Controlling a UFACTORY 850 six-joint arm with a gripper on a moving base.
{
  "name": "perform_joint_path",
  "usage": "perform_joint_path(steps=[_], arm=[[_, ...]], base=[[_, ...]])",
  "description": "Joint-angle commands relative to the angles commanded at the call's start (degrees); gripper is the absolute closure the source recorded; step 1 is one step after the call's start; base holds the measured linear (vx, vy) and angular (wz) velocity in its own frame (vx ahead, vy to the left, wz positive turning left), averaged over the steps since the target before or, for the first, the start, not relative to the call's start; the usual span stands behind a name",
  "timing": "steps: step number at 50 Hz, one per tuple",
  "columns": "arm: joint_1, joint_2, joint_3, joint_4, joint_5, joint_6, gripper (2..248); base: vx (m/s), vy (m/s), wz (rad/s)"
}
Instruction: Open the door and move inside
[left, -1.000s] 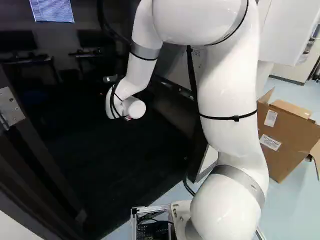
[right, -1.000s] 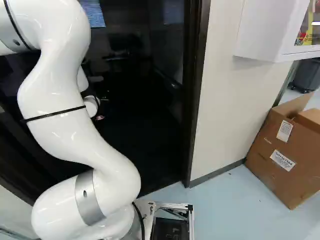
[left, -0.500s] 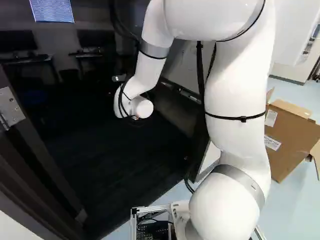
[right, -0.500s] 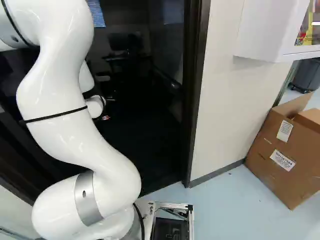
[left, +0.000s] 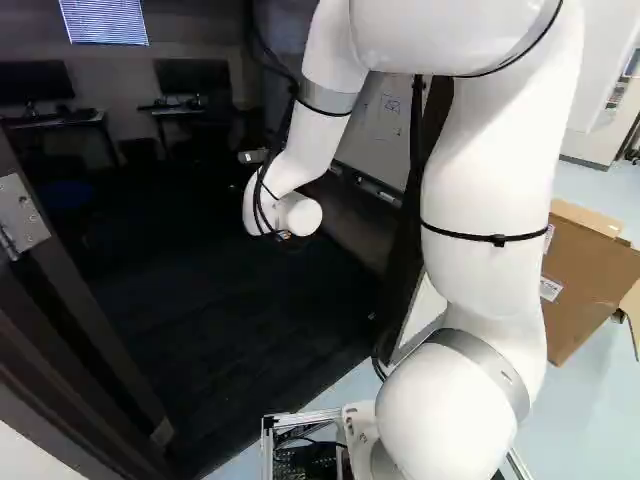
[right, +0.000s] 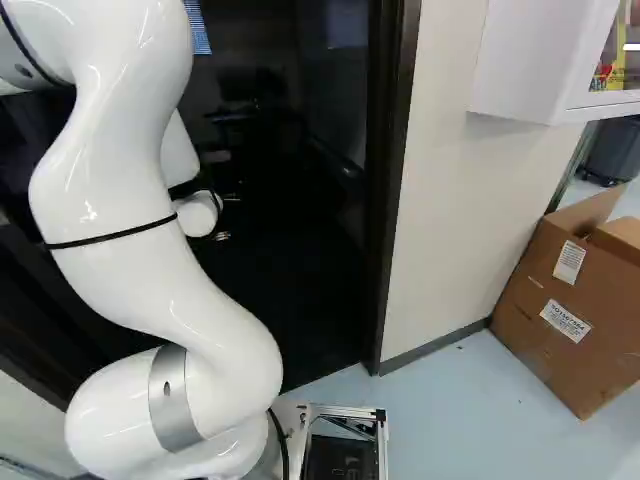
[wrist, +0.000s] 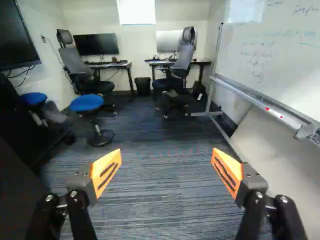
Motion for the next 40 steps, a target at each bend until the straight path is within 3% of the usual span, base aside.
perform_joint_path(steps=[40], arm=[[-6.31,4.79,5.55,-9.28,0.0,0.0,3]], base=[[0.0,0.0,0.0]])
